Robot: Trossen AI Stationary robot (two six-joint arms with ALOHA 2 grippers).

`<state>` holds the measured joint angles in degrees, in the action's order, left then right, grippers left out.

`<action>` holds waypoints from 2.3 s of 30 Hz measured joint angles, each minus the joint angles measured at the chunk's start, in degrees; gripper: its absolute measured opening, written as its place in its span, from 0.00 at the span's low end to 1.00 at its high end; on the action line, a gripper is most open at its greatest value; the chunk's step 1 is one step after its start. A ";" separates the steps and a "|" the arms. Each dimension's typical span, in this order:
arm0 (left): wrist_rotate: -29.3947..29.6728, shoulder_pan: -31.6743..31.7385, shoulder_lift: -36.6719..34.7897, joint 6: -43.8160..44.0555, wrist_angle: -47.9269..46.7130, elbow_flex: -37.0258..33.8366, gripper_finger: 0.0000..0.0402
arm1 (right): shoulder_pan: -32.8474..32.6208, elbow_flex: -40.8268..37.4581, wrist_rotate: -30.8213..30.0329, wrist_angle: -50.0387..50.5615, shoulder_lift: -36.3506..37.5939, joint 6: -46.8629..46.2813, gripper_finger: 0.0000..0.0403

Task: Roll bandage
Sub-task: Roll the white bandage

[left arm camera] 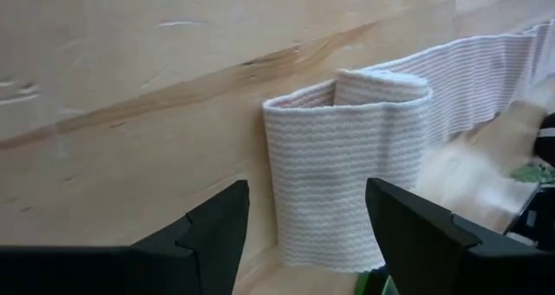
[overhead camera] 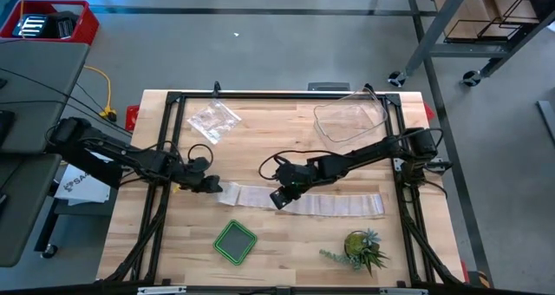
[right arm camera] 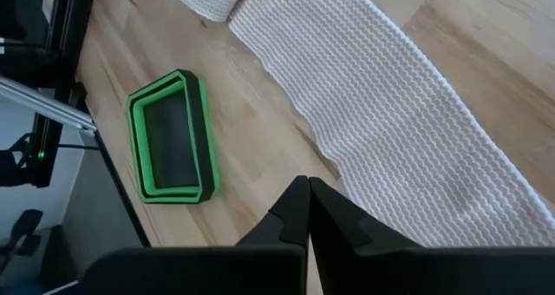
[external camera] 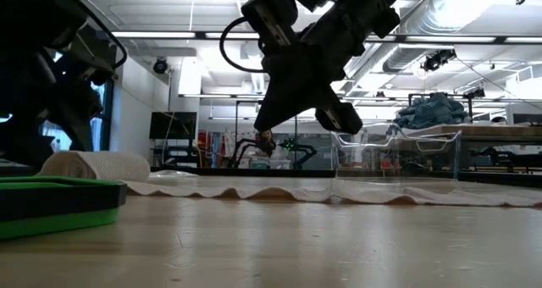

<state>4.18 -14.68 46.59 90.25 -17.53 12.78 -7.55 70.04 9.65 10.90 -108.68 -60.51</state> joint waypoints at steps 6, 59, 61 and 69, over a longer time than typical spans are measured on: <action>0.03 0.02 0.17 -0.32 -0.28 0.00 0.57 | 0.07 0.00 -0.16 0.00 0.00 0.08 0.00; 2.63 -0.04 5.16 4.10 14.27 1.25 0.00 | -0.13 -0.09 -2.32 -2.05 -3.70 -5.23 0.00; 2.92 -0.04 5.20 4.10 14.42 1.67 0.00 | -0.11 -0.07 -2.48 -2.15 -4.20 -6.37 0.00; 3.89 -0.04 10.24 3.69 14.87 3.22 0.01 | 0.07 -0.04 -3.61 -4.00 -4.59 -6.56 0.00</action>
<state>8.07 -14.72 56.83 93.94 -2.66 15.99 -7.49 70.00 6.04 6.90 -113.27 -67.07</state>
